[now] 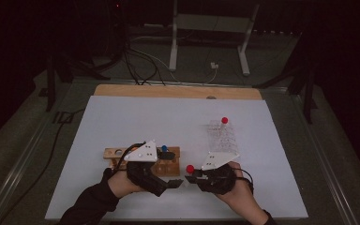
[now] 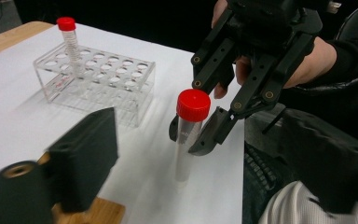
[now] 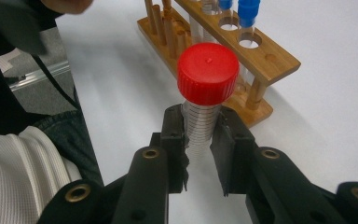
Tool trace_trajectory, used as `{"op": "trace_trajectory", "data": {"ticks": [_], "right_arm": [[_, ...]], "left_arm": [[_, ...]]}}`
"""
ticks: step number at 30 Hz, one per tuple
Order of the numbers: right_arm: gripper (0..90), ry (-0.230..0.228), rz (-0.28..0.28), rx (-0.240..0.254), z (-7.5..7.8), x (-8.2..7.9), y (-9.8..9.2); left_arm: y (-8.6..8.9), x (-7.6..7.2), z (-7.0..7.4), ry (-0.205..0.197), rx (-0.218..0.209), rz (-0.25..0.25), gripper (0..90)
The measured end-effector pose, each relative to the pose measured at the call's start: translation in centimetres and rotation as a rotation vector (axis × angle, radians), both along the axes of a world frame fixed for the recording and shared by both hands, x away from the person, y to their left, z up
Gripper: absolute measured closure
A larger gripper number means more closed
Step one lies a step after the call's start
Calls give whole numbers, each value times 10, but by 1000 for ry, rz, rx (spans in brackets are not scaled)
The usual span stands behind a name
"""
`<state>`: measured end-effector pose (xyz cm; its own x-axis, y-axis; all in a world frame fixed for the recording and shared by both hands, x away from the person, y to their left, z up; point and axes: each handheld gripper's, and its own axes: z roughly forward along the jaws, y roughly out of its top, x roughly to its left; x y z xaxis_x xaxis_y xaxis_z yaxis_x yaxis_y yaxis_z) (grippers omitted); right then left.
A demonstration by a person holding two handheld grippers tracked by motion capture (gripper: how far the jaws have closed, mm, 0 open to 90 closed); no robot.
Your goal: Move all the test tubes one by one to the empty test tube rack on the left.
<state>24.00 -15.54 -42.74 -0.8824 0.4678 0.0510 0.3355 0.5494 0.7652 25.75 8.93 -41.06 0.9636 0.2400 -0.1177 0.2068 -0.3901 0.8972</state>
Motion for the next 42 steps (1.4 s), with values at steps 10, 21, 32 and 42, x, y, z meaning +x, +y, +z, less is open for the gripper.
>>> {"op": "trace_trajectory", "data": {"ticks": [10, 21, 32, 42], "right_arm": [[751, -1, 9, 2, 1, -1, 1], [751, -1, 12, -2, 0, -2, 3], [751, -2, 13, -1, 0, -3, 3], [751, 4, 13, -2, 0, -2, 3]], "left_arm": [[-12, 0, -5, -17, -10, -11, 381], [-18, 1, -8, -24, -15, -5, 528], [-24, 0, -10, -44, 5, -13, 647], [-26, 1, -12, -63, 18, -10, 704]]}}
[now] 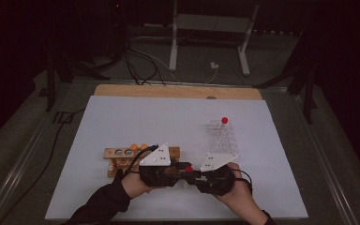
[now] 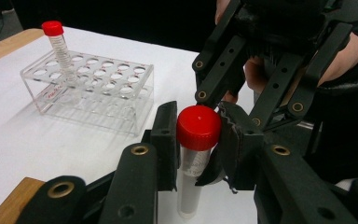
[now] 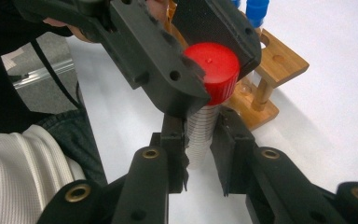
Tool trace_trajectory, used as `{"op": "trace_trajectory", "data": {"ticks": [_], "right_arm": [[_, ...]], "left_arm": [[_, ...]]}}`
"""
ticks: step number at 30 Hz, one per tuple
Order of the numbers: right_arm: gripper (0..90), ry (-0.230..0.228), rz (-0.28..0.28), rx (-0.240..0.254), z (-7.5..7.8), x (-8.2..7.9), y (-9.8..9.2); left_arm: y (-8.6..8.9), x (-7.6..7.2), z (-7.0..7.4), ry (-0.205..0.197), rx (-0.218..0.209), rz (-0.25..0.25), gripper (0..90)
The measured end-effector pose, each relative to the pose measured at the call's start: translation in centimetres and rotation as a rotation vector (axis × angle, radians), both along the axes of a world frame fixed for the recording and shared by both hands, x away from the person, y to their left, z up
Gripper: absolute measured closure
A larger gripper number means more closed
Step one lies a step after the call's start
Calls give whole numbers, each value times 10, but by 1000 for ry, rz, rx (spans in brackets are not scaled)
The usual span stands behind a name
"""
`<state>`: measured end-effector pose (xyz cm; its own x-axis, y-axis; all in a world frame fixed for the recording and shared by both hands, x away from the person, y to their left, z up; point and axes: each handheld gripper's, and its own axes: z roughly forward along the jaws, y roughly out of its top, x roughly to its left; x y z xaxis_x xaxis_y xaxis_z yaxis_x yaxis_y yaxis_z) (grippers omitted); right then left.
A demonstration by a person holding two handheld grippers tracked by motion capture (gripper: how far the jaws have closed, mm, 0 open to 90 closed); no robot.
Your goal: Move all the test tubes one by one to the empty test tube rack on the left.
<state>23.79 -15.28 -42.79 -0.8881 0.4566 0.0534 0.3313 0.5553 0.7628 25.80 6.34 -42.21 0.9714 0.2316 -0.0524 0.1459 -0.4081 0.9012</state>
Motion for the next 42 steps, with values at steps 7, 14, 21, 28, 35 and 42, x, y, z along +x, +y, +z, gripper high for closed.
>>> {"op": "trace_trajectory", "data": {"ticks": [7, 14, 21, 28, 35, 42], "right_arm": [[750, 7, -3, 3, -1, 1, 0], [748, -1, -4, 12, -1, 1, 0], [626, -6, -19, 21, -1, 2, -2], [472, -11, -57, 38, 1, 5, -4], [314, 65, -58, 68, 0, 11, -5], [169, 41, -96, 97, 4, 10, -7]], "left_arm": [[-1, 0, 0, -6, 16, 1, 715], [1, 1, 0, -15, 6, 1, 718], [4, 2, 4, -16, 1, 2, 719], [10, 2, 11, -19, -7, 5, 719], [14, 2, 16, -35, 1, 7, 718], [25, 3, 25, -43, 3, 34, 718]]}}
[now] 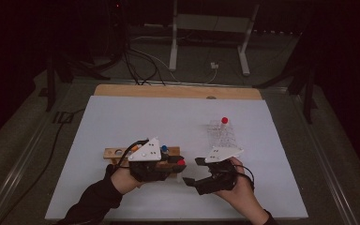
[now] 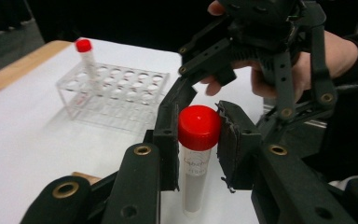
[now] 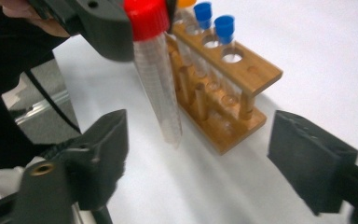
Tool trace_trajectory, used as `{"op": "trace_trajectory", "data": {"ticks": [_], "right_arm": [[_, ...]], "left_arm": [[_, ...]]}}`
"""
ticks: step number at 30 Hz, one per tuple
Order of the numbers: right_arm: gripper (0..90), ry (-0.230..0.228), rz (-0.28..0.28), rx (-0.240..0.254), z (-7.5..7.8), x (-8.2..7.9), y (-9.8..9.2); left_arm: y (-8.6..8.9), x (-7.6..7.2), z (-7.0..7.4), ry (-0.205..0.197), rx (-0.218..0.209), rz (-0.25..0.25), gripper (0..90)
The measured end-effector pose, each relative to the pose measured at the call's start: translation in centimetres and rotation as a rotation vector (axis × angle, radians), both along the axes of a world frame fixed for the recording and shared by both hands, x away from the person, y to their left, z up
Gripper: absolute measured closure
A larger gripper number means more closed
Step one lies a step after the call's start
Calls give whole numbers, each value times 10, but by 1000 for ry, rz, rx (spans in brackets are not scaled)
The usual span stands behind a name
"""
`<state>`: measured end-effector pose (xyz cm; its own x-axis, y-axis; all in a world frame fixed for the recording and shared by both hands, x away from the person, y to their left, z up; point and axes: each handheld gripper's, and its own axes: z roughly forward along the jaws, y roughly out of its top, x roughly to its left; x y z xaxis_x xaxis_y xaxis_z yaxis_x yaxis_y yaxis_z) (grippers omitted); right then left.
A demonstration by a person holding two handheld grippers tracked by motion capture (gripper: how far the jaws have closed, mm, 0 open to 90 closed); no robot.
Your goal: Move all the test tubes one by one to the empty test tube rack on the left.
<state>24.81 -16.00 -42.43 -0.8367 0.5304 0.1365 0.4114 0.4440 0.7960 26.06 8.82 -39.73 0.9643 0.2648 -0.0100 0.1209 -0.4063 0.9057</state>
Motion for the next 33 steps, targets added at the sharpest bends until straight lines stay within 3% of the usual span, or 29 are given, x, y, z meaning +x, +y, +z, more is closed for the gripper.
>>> {"op": "trace_trajectory", "data": {"ticks": [6, 9, 19, 33], "right_arm": [[38, -8, -2, 37, 3, 0, -7], [3, -22, 1, 30, 4, -1, -8], [0, -49, -11, 32, 7, -2, -11], [0, -52, -7, 37, 7, -2, -11]], "left_arm": [[11, 0, 9, -14, -7, 26, 718], [16, 0, 15, -28, -10, 42, 718], [34, 1, 24, -45, -15, 99, 718], [63, 4, 35, -69, -12, 174, 717]]}}
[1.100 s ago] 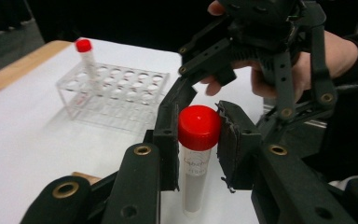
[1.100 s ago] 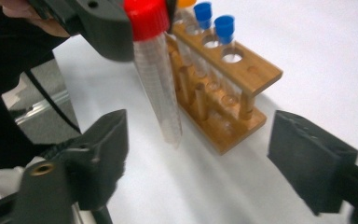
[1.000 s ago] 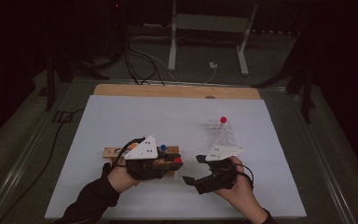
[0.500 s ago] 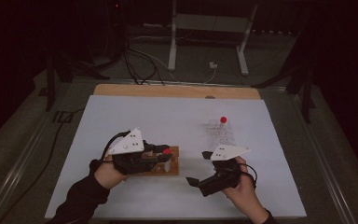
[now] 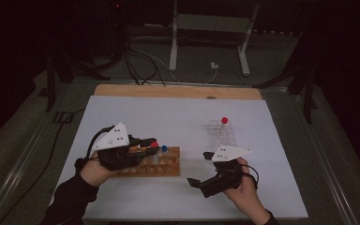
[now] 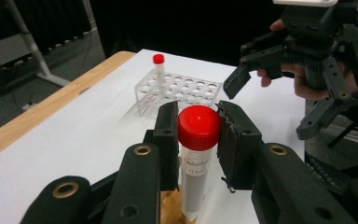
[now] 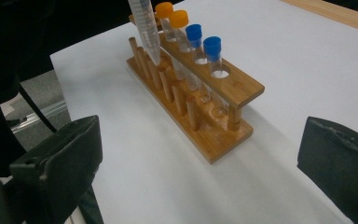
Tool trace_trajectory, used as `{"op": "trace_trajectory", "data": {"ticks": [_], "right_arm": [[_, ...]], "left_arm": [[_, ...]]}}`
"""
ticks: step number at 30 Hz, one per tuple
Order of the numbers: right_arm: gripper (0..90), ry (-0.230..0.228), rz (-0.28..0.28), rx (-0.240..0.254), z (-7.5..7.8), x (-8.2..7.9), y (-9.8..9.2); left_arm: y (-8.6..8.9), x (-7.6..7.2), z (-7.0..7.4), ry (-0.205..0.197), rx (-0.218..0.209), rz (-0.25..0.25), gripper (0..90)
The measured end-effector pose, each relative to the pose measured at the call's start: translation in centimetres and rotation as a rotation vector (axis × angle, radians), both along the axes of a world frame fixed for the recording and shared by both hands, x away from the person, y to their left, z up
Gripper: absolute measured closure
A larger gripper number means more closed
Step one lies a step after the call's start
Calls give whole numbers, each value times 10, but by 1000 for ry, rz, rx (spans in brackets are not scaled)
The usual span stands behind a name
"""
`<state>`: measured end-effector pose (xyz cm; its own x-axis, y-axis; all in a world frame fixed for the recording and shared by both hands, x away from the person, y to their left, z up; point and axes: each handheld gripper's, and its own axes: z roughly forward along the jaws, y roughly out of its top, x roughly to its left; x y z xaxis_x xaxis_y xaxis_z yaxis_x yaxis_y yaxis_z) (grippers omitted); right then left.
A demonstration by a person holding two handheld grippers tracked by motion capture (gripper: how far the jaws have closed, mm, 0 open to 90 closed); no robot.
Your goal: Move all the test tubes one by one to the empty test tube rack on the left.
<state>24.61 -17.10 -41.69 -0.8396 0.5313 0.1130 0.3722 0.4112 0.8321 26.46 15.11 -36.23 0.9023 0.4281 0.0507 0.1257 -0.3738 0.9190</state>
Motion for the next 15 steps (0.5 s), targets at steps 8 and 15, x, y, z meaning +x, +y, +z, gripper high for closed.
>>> {"op": "trace_trajectory", "data": {"ticks": [8, 15], "right_arm": [[0, -1, 6, 3, 0, 0, 0], [0, 0, 6, 3, 0, 0, 0]], "left_arm": [[13, 1, 3, -9, -8, 42, 718], [28, 4, 4, -12, -10, 88, 717]]}}
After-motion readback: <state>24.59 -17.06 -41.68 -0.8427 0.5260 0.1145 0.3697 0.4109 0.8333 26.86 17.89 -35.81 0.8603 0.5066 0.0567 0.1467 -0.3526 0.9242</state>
